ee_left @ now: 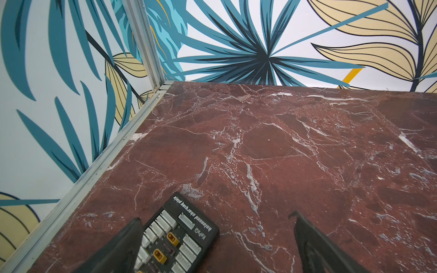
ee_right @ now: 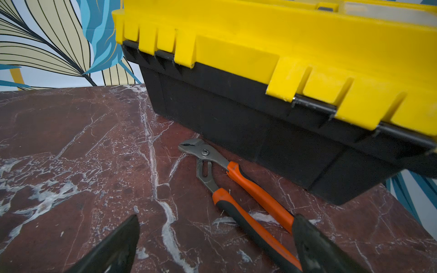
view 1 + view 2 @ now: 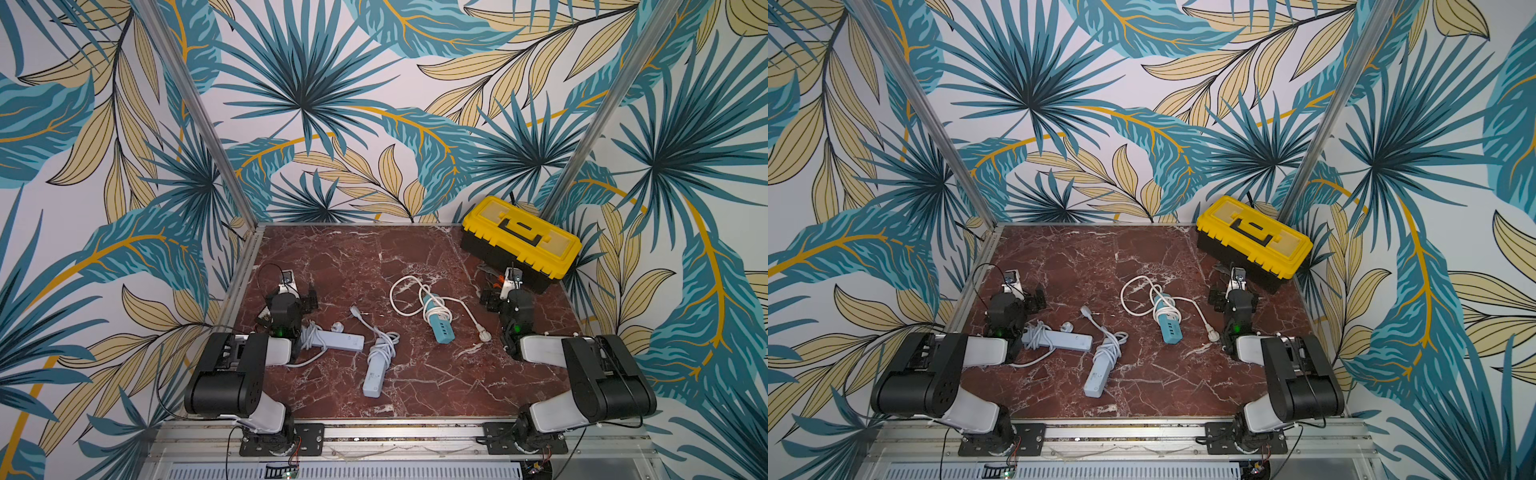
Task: Wrap the cord around the power strip
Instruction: Reset both arms
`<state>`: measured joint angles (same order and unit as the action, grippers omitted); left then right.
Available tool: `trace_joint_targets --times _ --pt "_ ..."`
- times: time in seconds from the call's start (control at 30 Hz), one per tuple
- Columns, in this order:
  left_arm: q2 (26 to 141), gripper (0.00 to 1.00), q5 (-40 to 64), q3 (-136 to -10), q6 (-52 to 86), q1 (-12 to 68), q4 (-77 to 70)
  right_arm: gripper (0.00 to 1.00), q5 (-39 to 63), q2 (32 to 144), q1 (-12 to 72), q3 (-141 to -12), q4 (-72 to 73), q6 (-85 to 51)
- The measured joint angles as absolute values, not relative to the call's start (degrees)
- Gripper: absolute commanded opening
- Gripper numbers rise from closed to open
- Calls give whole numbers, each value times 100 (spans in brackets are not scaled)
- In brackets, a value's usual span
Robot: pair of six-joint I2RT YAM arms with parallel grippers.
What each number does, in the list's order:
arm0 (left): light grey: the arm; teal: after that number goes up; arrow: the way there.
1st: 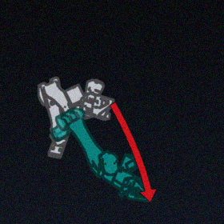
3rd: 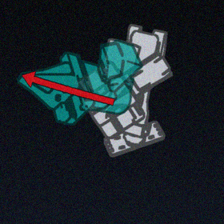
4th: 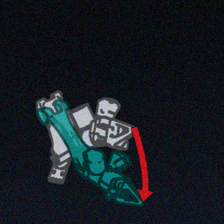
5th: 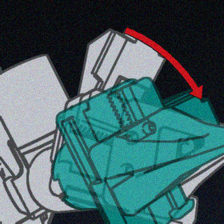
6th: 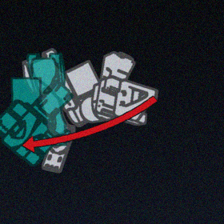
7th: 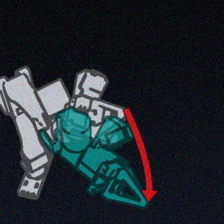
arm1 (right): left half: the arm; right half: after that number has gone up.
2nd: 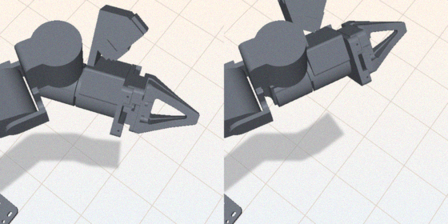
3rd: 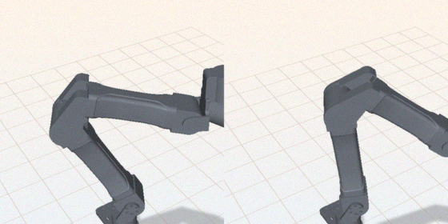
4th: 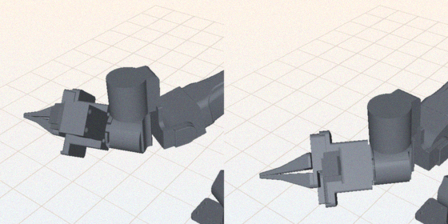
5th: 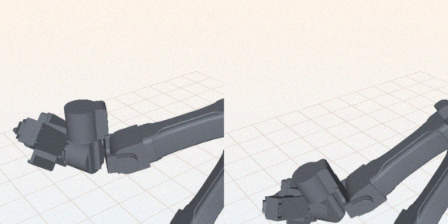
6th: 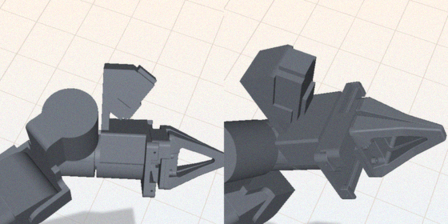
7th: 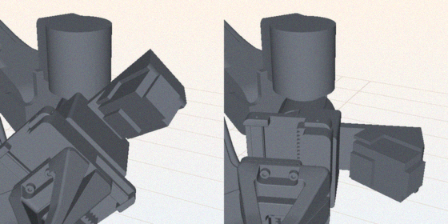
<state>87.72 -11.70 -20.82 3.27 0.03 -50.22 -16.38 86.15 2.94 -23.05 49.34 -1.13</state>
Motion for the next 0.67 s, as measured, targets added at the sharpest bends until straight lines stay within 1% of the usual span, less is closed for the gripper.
trace_joint_targets --times 0.67 --pt "8772 100 -1221 -2082 279 99 -5024 99 -1638 8615 294 -2305 4934 -113"
